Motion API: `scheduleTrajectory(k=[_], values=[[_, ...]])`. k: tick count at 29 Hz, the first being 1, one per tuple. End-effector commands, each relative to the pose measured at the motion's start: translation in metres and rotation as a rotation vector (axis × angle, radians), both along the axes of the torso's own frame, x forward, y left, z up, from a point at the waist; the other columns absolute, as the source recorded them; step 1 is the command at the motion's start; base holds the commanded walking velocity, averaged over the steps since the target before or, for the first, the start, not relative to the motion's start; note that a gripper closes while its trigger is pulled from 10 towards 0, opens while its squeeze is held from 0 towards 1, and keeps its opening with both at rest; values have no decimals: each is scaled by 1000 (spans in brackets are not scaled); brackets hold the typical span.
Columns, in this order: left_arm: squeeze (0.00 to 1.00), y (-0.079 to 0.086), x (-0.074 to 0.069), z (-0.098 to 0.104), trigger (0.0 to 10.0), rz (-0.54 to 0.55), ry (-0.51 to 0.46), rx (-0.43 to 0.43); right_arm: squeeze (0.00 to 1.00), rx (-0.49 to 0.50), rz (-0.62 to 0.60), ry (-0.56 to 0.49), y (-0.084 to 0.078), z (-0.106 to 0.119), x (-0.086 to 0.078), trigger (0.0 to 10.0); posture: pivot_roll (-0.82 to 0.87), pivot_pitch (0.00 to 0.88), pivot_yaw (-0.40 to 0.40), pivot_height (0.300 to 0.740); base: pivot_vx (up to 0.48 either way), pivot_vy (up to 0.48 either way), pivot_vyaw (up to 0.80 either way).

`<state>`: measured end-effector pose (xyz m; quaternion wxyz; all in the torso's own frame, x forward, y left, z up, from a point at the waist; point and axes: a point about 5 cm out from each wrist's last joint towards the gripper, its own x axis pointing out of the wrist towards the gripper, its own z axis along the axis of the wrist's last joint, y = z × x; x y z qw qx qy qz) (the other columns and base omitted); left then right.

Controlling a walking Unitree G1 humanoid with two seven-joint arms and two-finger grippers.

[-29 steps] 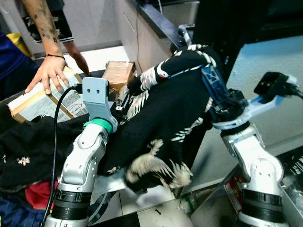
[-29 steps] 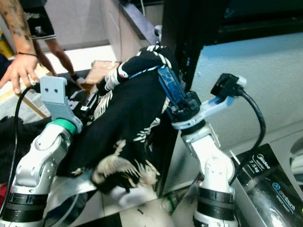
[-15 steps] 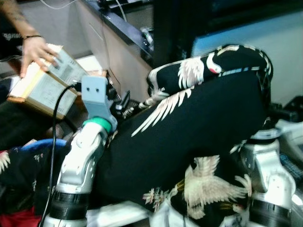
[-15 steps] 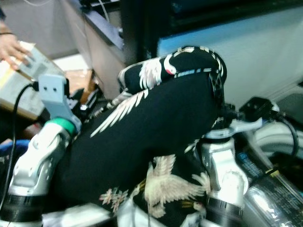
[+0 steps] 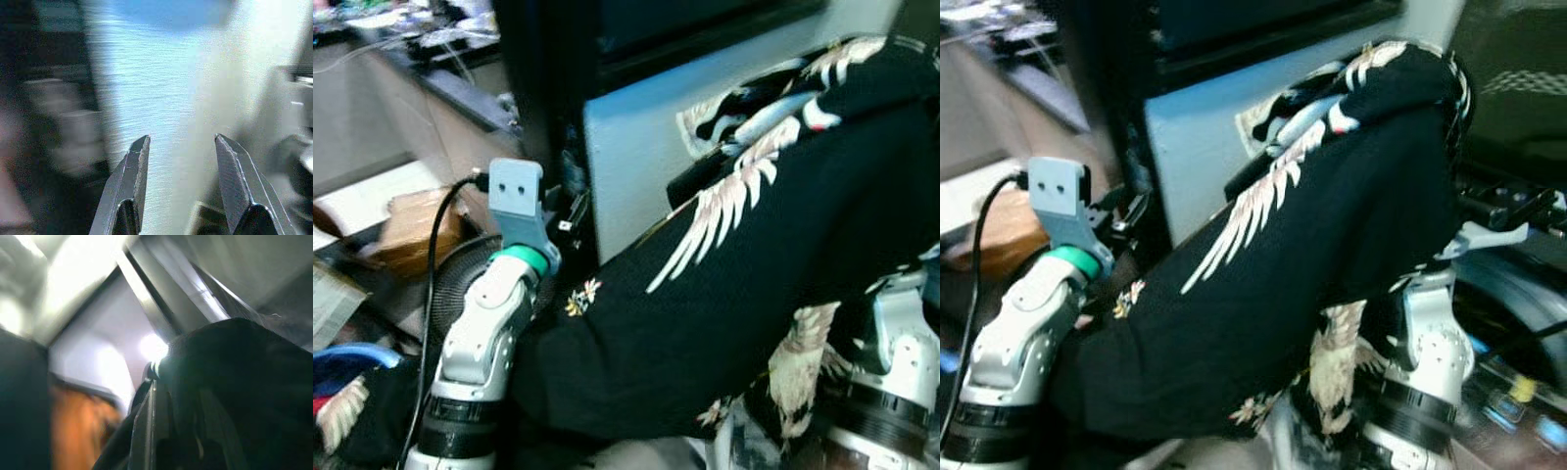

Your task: Clothes washing

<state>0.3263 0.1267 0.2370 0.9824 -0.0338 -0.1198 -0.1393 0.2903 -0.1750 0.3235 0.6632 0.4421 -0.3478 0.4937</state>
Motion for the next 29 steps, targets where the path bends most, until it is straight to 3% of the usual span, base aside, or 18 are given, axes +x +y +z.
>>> scheduleTrajectory(k=[1, 2, 3, 5, 9, 19, 23, 24, 25, 26, 29], values=[[0, 3, -1, -1, 10000, 9, 8, 3, 0, -82, -64, 7, 11, 8, 2, 10000, 123, 14, 90, 740, 0, 0, -800], [0, 3, -1, -1, 10000, 9, 8, 3, 0, -94, -76, 12, 12, 9, 3, 10000, 123, 14, 90, 740, 0, 0, -800], [0, 4, -1, -1, 10000, 11, 6, 3, 0, -250, -257, 63, 24, 14, 15, 10000, 123, 14, 90, 740, 0, 0, -800], [0, 4, -1, 0, 10000, 14, 3, 2, 0, -431, -506, 76, 36, 23, 27, 10000, 123, 14, 90, 740, 0, 0, -800], [0, 2, -2, 0, 10000, 14, -2, 0, 0, -462, -726, 58, 35, 36, 36, 10000, 121, 19, 74, 740, 0, 0, -800], [0, 4, -6, 3, 10000, 14, -20, -7, 0, -395, -813, 43, 35, 47, 35, 10000, 127, 20, 62, 740, 0, 0, -800], [0, 7, -6, 3, 10000, 46, -16, -4, 0, -415, -819, 34, 40, 47, 36, 10000, 127, 20, 62, 740, 0, 0, -800], [0, 10, -5, 2, 10000, 64, -3, -6, 0, -495, -820, 28, 47, 39, 38, 10000, 126, 18, 64, 740, 0, 0, -800], [0, 10, -5, 2, 10000, 64, -3, -6, 0, -495, -820, 28, 47, 39, 38, 10000, 126, 18, 64, 740, 0, 0, -800], [0, 14, -3, 3, 10000, 92, -1, -5, 0, -614, -806, 21, 59, 23, 39, 10000, 127, 16, 62, 740, 0, 0, -800], [0, 17, -3, 3, 10000, 106, -1, -5, 0, -624, -780, 26, 64, 18, 38, 10000, 129, 17, 59, 740, 0, 0, -800]])
